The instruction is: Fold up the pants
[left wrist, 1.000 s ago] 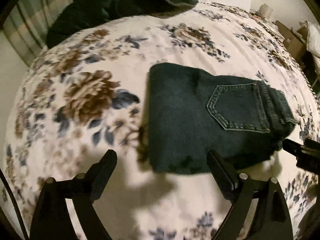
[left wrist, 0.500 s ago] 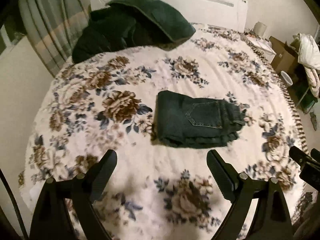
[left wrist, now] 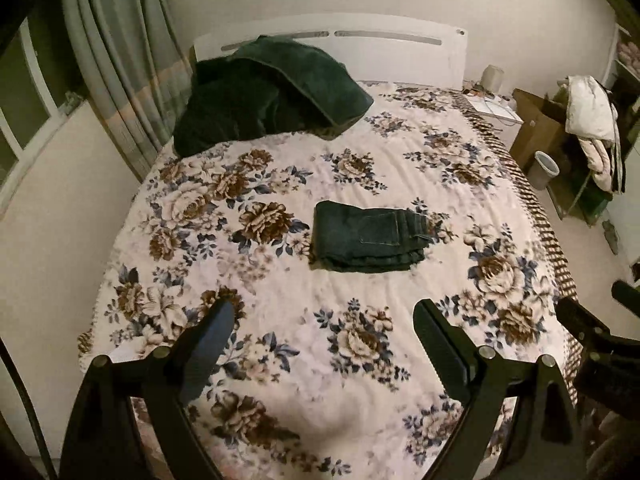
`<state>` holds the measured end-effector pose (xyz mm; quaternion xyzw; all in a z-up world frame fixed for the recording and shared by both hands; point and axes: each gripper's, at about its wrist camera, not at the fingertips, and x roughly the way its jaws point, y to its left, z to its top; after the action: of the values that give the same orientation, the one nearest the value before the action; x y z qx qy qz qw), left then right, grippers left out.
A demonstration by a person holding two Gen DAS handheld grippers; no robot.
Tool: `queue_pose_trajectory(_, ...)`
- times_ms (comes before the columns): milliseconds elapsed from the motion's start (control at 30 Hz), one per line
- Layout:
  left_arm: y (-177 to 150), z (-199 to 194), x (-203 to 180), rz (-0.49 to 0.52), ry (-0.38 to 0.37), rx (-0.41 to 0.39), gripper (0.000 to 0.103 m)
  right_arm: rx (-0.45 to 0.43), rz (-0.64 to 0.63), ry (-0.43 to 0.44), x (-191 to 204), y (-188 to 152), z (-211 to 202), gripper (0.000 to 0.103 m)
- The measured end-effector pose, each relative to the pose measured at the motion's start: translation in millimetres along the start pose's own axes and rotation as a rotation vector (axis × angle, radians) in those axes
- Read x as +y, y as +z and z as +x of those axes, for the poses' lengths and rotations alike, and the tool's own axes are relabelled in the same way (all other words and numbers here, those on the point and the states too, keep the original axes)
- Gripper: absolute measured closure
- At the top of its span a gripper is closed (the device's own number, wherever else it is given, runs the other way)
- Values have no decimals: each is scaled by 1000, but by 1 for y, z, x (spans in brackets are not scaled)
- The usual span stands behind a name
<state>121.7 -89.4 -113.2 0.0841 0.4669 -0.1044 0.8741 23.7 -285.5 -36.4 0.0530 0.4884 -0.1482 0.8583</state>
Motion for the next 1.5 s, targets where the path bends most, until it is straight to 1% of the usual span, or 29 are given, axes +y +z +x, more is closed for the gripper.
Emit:
queue_pose_trajectory(100, -7, -31, -2, -2, 10, -30, 11, -41, -23, 3, 4, -10, -43, 3)
queue_pose_trajectory(233, -14, -62, -1, -14, 25, -62, 11, -59, -32, 28, 8, -23, -87, 3)
queue_pose_trajectory(300, -16, -72, 1, -21, 32, -76, 11, -60, -30, 36, 7, -29, -103, 3)
queue_pose_trajectory(467, -18, -87, 6, -48, 38, -102, 11, -60, -11, 35, -2, -39, -127, 3)
queue_pose_trajectory(667, -15, -97, 4, -51, 36, -134, 11, -62, -4, 23, -9, -40, -135, 3)
queue_pose_trajectory(933, -12, -98, 6, -52, 38, -136, 11, -95, 0, 18, -18, -23, -140, 3)
queue_pose_trajectory(1133, -13, -99, 3, -63, 54, -124, 11, -80, 4, 61, -14, -19, -136, 3)
queue_pose_trajectory(1200, -14, -99, 4, -64, 46, -118, 0, -74, 7, 70, -11, -22, -134, 3)
queue_pose_trajectory(1300, -18, -100, 7, -69, 48, -112, 0, -70, 7, 78, -8, -26, -135, 3)
queue_pose_trajectory(1367, -20, -103, 8, -76, 31, -104, 0, -73, 3, 70, -7, -28, -136, 3)
queue_pose_trajectory(1500, -24, -114, 4, -58, 59, -117, 0, -85, 2, 61, -8, -28, -142, 2)
